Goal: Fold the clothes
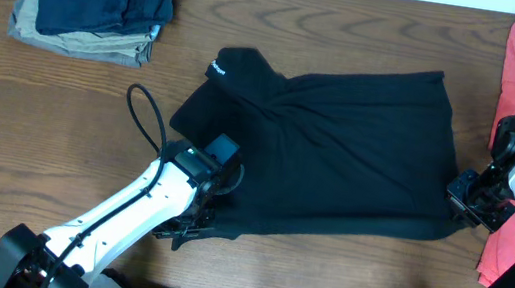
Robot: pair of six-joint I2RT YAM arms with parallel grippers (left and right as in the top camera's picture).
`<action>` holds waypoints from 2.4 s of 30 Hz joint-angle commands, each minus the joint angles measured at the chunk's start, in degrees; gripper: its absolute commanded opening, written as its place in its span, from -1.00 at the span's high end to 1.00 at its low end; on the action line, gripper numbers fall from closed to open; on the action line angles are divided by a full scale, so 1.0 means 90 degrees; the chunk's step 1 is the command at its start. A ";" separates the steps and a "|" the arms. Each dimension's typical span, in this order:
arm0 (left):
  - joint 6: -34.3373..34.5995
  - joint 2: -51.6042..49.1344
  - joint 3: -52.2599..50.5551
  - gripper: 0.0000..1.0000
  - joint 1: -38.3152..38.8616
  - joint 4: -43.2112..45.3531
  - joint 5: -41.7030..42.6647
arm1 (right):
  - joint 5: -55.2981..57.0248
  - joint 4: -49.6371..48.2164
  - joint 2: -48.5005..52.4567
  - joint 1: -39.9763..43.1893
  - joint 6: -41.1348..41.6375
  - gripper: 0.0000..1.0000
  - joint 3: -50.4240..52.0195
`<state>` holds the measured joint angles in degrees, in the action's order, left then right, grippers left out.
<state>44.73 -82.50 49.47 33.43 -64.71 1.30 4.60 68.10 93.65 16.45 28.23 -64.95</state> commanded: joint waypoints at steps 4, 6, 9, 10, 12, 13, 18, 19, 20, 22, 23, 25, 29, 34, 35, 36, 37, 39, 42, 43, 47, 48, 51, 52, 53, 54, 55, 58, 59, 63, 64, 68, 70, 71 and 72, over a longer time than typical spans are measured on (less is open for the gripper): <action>-0.0085 0.0022 0.0039 0.88 -0.0029 -0.0066 -0.0080 | 0.0330 0.0080 -0.0085 0.0078 -0.0029 0.40 -0.0097; -0.0085 0.0022 0.0039 0.88 -0.0029 -0.0066 -0.0080 | 0.0325 0.0080 -0.0085 0.0075 -0.0053 -0.18 -0.0083; -0.0085 0.0022 0.0039 0.88 -0.0029 -0.0066 -0.0080 | 0.0328 0.0063 -0.0085 0.0078 -0.0051 -0.36 0.0017; -0.0085 0.0022 0.0039 0.88 -0.0029 -0.0066 -0.0080 | 0.0325 0.0044 -0.0085 0.0075 -0.0046 -0.38 0.0083; -0.0085 0.0022 0.0039 0.88 -0.0029 -0.0068 -0.0080 | 0.0328 -0.0046 -0.0085 0.0078 -0.0041 -0.41 0.0240; -0.0085 0.0022 0.0039 0.88 -0.0029 -0.0068 -0.0080 | 0.0328 -0.0134 -0.0085 0.0083 -0.0007 -0.41 0.0340; -0.0085 0.0022 0.0039 0.88 -0.0029 -0.0068 -0.0080 | 0.0323 -0.0527 -0.0085 0.0219 0.0498 -0.43 0.0860; -0.0085 0.0022 0.0039 0.88 -0.0029 -0.0070 -0.0078 | 0.0323 -0.0571 -0.0085 0.0279 0.0576 -0.43 0.0947; -0.0085 0.0022 0.0039 0.88 -0.0029 -0.0070 -0.0080 | 0.0323 -0.0597 -0.0085 0.0333 0.0627 -0.43 0.1018; -0.0087 0.0022 0.0039 0.88 -0.0029 -0.0068 -0.0080 | 0.0279 -0.0644 -0.0085 0.0488 0.0627 -0.43 0.1163; -0.0085 0.0022 0.0039 0.88 -0.0029 -0.0068 -0.0080 | 0.0277 -0.0644 -0.0085 0.0573 0.0624 -0.43 0.1214; -0.0085 0.0022 0.0039 0.88 -0.0029 -0.0066 -0.0080 | 0.0277 -0.0644 -0.0085 0.0729 0.0624 -0.43 0.1294; -0.0085 0.0022 0.0039 0.88 -0.0029 -0.0061 -0.0080 | 0.0272 -0.0780 -0.0085 0.0979 0.0614 -0.38 0.1518; -0.0087 0.0022 0.0039 0.88 -0.0029 -0.0061 -0.0083 | 0.0124 -0.1460 -0.0085 0.1052 0.0563 -0.34 0.2084; -0.0085 0.0022 0.0039 0.88 -0.0029 -0.0053 -0.0080 | -0.0022 -0.1647 -0.0083 0.1052 0.0469 -0.33 0.2200; -0.0087 0.0022 0.0039 0.88 -0.0027 -0.0041 -0.0083 | -0.0146 -0.1812 -0.0083 0.1052 0.0386 -0.33 0.2293; -0.0085 0.0022 0.0039 0.88 -0.0029 -0.0036 -0.0083 | -0.0257 -0.1938 -0.0083 0.1052 0.0328 -0.33 0.2370; -0.0087 0.0022 0.0039 0.88 -0.0029 -0.0039 -0.0083 | -0.0447 -0.2161 -0.0083 0.1052 0.0328 -0.29 0.2514; -0.0087 0.0022 0.0039 0.88 -0.0029 -0.0039 -0.0083 | -0.0442 -0.2285 -0.0083 0.1052 0.0333 -0.19 0.2608; -0.0087 0.0022 0.0039 0.88 -0.0029 -0.0041 -0.0083 | -0.0444 -0.2278 -0.0083 0.1052 0.0330 -0.08 0.2611; -0.0087 0.0022 0.0039 0.88 -0.0029 -0.0044 -0.0083 | -0.0442 -0.2254 -0.0085 0.1052 0.0333 0.63 0.2608; -0.0087 0.0022 0.0039 0.88 -0.0029 -0.0046 -0.0080 | -0.0440 -0.2227 -0.0085 0.1052 0.0333 0.80 0.2596; -0.0087 0.0024 0.0058 0.88 -0.0029 -0.0114 -0.0080 | -0.0386 -0.2023 -0.0085 0.1054 0.0333 0.97 0.2443; -0.0095 0.0027 0.0102 0.88 -0.0029 -0.0211 -0.0080 | -0.0342 -0.1870 -0.0085 0.1054 0.0333 0.97 0.2329; -0.0143 0.0027 0.0175 0.88 -0.0029 -0.0338 -0.0080 | -0.0277 -0.1678 -0.0085 0.1054 0.0333 0.97 0.2188; -0.0158 0.0029 0.0257 0.88 -0.0027 -0.0471 -0.0083 | -0.0216 -0.1486 -0.0085 0.1054 0.0333 0.98 0.2047; -0.0155 0.0034 0.0364 0.88 -0.0027 -0.0634 -0.0083 | -0.0146 -0.1253 -0.0085 0.1054 0.0333 0.98 0.1865; -0.0155 0.0107 0.0673 0.88 -0.0027 -0.1018 -0.0085 | -0.0034 -0.0568 -0.0092 0.1054 0.0335 0.98 0.1309; -0.0155 0.0168 0.0772 0.88 -0.0027 -0.1132 -0.0085 | -0.0034 -0.0384 -0.0100 0.1054 0.0333 0.97 0.1154; -0.0155 0.0559 0.1035 0.88 -0.0022 -0.1413 -0.0085 | -0.0034 0.0170 -0.0260 0.1054 0.0333 0.98 0.0721; -0.0155 0.0685 0.1069 0.88 -0.0022 -0.1464 -0.0085 | -0.0034 0.0236 -0.0357 0.1052 0.0333 0.97 0.0687; -0.0155 0.1362 0.1156 0.88 -0.0022 -0.1664 -0.0085 | -0.0034 0.0420 -0.0950 0.1052 0.0333 0.97 0.0680; -0.0158 0.1734 0.1161 0.88 -0.0022 -0.1654 -0.0107 | -0.0036 0.0466 -0.1341 0.1052 0.0333 0.98 0.0680; -0.0160 0.1880 0.1161 0.88 -0.0022 -0.1639 -0.0117 | -0.0034 0.0471 -0.1513 0.1052 0.0330 0.98 0.0680; -0.0158 0.2023 0.1161 0.88 -0.0022 -0.1634 -0.0129 | -0.0034 0.0486 -0.1688 0.1052 0.0330 0.97 0.0680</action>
<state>43.46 -67.37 58.65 33.43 -79.02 1.28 2.61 72.25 83.02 25.76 31.03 -57.82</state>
